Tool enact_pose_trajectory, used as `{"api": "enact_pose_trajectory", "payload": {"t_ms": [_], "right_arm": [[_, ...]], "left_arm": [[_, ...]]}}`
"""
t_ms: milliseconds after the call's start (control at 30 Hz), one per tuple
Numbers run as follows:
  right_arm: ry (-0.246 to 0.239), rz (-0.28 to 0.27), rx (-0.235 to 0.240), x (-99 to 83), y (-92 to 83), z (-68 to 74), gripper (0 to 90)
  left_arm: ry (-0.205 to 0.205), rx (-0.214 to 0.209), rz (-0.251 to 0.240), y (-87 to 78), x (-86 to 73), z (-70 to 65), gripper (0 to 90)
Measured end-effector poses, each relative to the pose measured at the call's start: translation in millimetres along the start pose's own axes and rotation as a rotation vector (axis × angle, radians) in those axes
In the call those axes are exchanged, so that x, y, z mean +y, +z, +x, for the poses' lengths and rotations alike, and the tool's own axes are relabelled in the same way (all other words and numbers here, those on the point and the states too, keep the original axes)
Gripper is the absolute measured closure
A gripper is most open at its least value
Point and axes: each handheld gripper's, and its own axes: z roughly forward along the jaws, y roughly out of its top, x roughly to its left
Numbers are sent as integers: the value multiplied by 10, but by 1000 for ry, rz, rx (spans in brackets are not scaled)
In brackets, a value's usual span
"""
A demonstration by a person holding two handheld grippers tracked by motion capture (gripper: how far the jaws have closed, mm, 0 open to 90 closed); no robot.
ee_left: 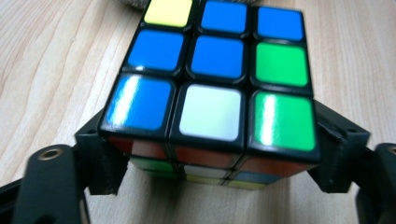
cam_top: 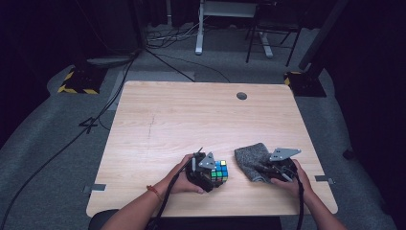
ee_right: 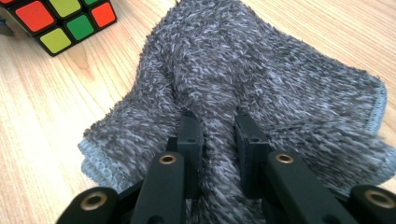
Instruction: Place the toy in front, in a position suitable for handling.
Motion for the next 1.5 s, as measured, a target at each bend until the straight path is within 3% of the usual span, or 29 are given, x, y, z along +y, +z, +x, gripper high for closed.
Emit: {"api": "enact_pose_trajectory", "payload": {"t_ms": [100, 467, 1133, 1233, 1500], "right_arm": [[1, 0, -1, 0, 0, 2, 756], [-14, -8, -11, 2, -11, 22, 776], [0, -47, -26, 76, -52, -25, 788], [5, -59, -34, 84, -74, -34, 788], [8, -90, -48, 106, -145, -31, 789]], "left_arm": [[1, -8, -10, -13, 10, 22, 303], [38, -28, -5, -86, 24, 2, 327], [10, 50, -49, -382, 18, 195, 330], [29, 63, -50, -406, 34, 197, 331], [40, 45, -39, -402, 59, 179, 332]]}}
